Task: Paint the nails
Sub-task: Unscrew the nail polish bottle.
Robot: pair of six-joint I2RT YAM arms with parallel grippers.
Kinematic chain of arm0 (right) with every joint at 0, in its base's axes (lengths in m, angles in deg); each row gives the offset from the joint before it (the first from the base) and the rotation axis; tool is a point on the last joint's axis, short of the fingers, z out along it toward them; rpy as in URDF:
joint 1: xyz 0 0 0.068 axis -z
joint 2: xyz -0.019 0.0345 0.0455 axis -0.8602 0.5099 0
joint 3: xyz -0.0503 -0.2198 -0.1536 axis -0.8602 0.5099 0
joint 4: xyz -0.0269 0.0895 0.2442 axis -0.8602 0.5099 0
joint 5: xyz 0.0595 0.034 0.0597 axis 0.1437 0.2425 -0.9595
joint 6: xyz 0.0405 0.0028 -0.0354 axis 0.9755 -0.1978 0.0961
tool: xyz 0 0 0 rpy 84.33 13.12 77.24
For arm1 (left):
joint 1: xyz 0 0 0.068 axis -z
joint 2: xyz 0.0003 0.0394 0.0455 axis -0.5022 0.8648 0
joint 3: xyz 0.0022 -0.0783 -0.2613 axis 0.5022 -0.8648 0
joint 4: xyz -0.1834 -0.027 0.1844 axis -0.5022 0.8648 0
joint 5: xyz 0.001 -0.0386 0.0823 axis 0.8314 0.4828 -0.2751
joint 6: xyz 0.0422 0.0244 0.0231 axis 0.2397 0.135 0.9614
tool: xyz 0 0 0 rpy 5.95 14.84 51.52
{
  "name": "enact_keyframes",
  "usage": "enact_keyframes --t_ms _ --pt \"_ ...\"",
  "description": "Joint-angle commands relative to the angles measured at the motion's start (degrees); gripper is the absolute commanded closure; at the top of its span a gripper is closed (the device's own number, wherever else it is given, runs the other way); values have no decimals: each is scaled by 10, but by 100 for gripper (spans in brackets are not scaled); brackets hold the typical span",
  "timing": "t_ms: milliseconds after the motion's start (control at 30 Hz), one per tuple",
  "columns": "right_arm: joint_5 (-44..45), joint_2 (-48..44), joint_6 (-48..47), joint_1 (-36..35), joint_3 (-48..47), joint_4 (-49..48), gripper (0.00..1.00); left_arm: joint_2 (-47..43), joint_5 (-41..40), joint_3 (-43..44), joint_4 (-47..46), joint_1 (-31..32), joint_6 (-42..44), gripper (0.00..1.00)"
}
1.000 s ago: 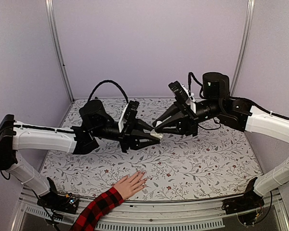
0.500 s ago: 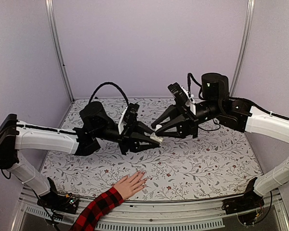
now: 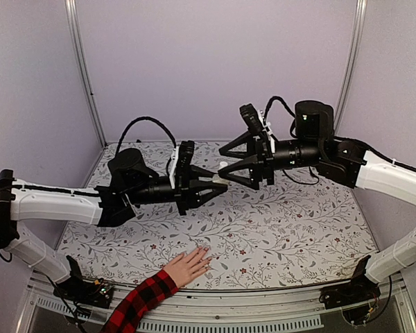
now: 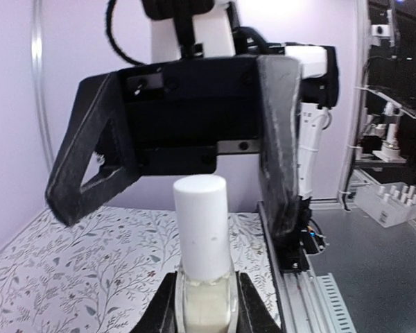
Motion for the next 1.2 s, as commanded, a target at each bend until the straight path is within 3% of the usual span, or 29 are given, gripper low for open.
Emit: enact_keyframes --t_ms 0,233,633,1167 --pt "132 15 38 5 -50 28 24 -12 -164 12 43 -2 15 100" --pt "239 38 75 5 -78 63 28 0 -262 36 74 4 26 100" --pt "247 75 131 5 -85 62 46 49 -427 73 95 46 71 100" --pt "215 92 154 6 -82 55 64 51 -449 73 91 50 81 100"
